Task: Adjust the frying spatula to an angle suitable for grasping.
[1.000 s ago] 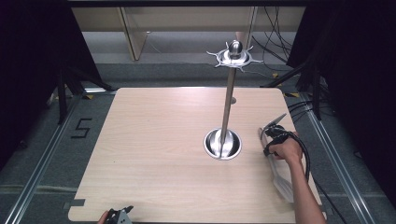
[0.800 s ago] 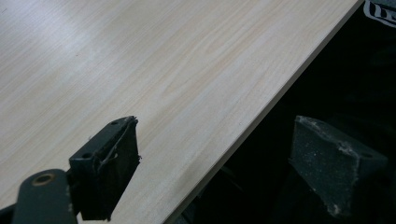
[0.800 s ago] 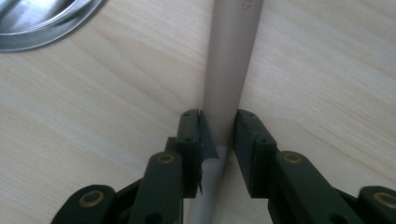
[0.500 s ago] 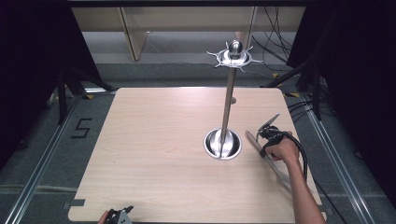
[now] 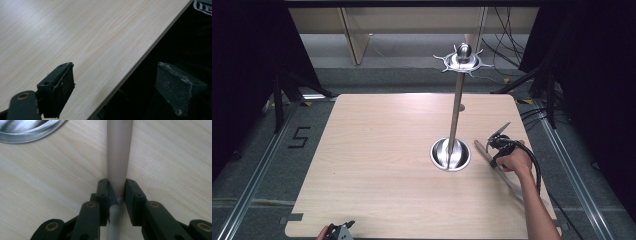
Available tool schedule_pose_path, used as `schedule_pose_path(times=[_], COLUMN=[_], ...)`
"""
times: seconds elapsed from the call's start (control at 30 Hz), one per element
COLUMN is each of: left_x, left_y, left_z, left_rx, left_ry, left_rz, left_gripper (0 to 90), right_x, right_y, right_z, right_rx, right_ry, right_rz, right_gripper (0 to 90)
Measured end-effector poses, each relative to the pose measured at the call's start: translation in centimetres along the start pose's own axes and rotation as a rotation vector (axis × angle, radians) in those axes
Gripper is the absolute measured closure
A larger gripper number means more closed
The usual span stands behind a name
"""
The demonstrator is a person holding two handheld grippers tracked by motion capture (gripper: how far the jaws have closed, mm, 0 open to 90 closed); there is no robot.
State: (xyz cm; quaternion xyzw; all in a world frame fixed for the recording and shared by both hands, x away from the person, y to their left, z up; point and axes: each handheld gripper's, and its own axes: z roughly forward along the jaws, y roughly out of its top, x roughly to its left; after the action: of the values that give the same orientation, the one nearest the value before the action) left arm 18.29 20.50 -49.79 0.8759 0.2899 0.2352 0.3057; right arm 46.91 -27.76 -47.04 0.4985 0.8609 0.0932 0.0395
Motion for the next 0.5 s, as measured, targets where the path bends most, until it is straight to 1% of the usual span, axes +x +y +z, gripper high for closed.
schedule_pose_path(times=[0.03, 0.07, 0.1, 0.13, 0.17, 0.2, 0.23, 0.27, 0.3, 0.33, 0.37, 0.4, 0.43, 0.47, 0.5], left_x=[0.0, -0.1, -0.2, -0.1, -0.1, -0.1, -0.1, -0.2, -0.2, -0.2, -0.1, -0.1, -0.1, -0.2, -0.2], left_y=[0.0, -0.1, -0.1, -0.1, 0.0, 0.0, 0.0, 0.0, 0.0, 0.0, 0.0, 0.0, 0.0, 0.0, 0.0], left_z=[0.2, 0.2, 0.4, 0.3, 0.3, 0.3, 0.3, 0.2, 0.2, 0.2, 0.0, 0.0, 0.2, 0.3, 0.2], left_rx=[0.000, -0.002, -0.014, -0.001, -0.005, -0.005, -0.005, -0.005, -0.007, -0.008, -0.007, -0.007, -0.013, -0.028, -0.029], left_ry=[-0.015, -0.012, 0.005, -0.002, 0.002, 0.003, 0.003, 0.012, 0.012, 0.012, 0.002, 0.002, 0.014, 0.017, 0.008], left_rz=[-0.007, -0.010, -0.022, -0.003, -0.001, -0.004, -0.004, -0.014, -0.013, -0.014, -0.015, -0.015, -0.017, -0.029, -0.034], left_gripper=[14.8, 14.8, 14.8, 14.8, 14.8, 14.9, 14.8, 14.8, 14.8, 14.8, 14.8, 14.8, 14.8, 14.8, 14.8], right_x=[0.0, 0.0, -0.1, -0.3, -0.2, -0.2, -0.2, -0.2, -0.3, -0.1, -0.2, -0.2, -0.2, 0.0, -0.2], right_y=[-0.1, -0.2, -0.4, -0.5, -0.5, -0.6, -0.8, -0.8, -0.9, -1.2, -1.5, -1.5, -1.7, -1.9, -2.4], right_z=[-0.4, -0.6, -0.7, -1.1, -1.4, -1.7, -2.0, -2.0, -2.3, -2.8, -3.6, -3.6, -3.8, -4.4, -5.2], right_rx=[-0.029, -0.040, -0.053, -0.067, -0.087, -0.100, -0.117, -0.117, -0.170, -0.189, -0.242, -0.242, -0.262, -0.273, -0.336], right_ry=[-0.004, -0.003, 0.009, 0.004, 0.005, 0.008, 0.007, 0.007, 0.018, 0.025, 0.035, 0.035, 0.031, 0.047, 0.050], right_rz=[0.013, 0.025, 0.025, 0.013, 0.038, 0.051, 0.041, 0.041, -0.001, 0.006, 0.003, 0.003, 0.005, 0.010, -0.026], right_gripper=[75.4, 75.4, 75.4, 75.4, 75.4, 75.4, 75.4, 75.4, 75.4, 75.4, 75.5, 75.5, 75.5, 75.5, 75.5])
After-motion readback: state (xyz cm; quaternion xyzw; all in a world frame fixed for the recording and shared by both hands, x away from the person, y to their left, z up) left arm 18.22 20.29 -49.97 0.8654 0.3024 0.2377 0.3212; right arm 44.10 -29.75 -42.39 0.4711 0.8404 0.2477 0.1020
